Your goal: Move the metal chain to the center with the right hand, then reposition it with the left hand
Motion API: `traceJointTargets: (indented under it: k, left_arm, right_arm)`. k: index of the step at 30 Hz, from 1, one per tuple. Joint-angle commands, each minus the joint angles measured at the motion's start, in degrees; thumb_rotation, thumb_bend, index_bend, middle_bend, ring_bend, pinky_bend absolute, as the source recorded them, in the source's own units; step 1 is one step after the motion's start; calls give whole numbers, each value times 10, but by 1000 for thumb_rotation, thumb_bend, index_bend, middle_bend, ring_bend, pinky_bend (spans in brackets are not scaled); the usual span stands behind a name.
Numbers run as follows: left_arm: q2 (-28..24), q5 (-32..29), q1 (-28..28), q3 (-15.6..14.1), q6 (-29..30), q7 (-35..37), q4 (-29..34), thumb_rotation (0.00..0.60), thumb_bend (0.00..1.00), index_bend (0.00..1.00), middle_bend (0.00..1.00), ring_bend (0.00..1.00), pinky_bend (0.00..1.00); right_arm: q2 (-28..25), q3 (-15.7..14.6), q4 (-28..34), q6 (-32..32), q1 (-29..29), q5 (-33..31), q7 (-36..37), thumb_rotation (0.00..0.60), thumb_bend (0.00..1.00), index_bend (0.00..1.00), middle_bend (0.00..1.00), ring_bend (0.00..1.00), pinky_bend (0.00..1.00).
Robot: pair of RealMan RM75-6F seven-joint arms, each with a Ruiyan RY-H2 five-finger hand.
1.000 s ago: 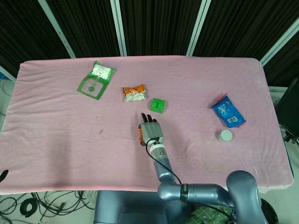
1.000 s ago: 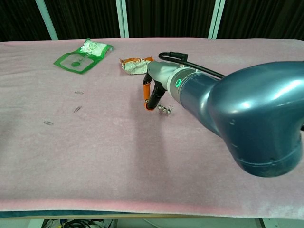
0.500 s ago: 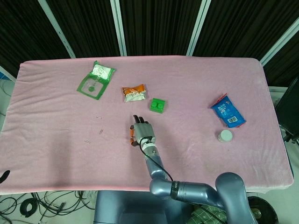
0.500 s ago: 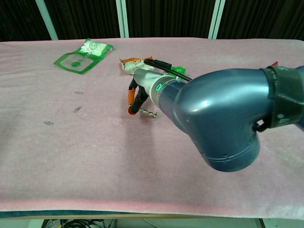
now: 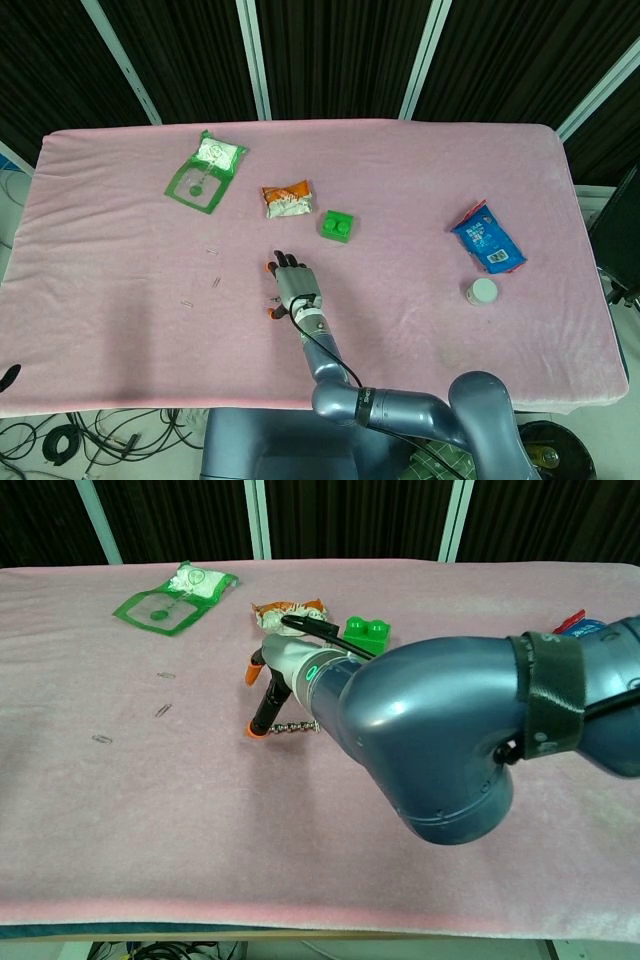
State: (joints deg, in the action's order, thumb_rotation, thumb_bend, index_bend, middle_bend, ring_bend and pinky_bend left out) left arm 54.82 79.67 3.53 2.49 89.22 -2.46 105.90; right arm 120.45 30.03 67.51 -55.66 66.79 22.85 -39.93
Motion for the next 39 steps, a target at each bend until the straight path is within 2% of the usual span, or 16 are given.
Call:
traceJointTargets:
  k: [1,8,13,18,24,28,32,34,39]
  left_arm:
    - [0,1,-1,-1,-2,-1,0,600,187,45,0,0,0]
    - [1,2,1,0,4,-2,-1,600,187,45,0,0,0]
    - [2,10,2,-1,9,-1,-3,600,187,46,0,0,0]
    - [7,35,-1,-5,14,1,-10,600,188,47,0,0,0]
    - [14,63,-7,-13,9,6,-22,600,235,62,0,0,0]
    - [17,76,-18,-21,-12,2,-26,600,236,98,1,0,0]
    - [27,80,-36,-21,-39,0,-31,600,236,109,2,0,0]
    - [32,74,-49,-18,-61,-2,-33,600,236,110,2,0,0]
    - [33,58,-80,-11,-110,-19,-24,600,236,116,2,0,0]
  right_arm:
    - [1,8,1,4,-3,3,17,600,24,30,0,0,179]
    - [-21,12,23,-6,-14,19,35,600,22,17,0,0,179]
    - [-90,1,91,-49,-54,43,28,600,38,17,0,0,179]
    - [-210,-20,209,-71,-128,82,42,600,57,17,0,0,179]
    - [-386,-69,348,-98,-242,196,89,600,73,17,0,0,179]
    - [-482,-102,395,-121,-316,290,151,600,78,17,0,0,179]
    - [-552,-138,409,-138,-374,371,206,600,80,17,0,0,179]
    - [-584,-167,416,-154,-406,425,230,600,80,17,0,0,179]
    - [-628,-221,427,-200,-467,510,270,600,79,17,0,0,179]
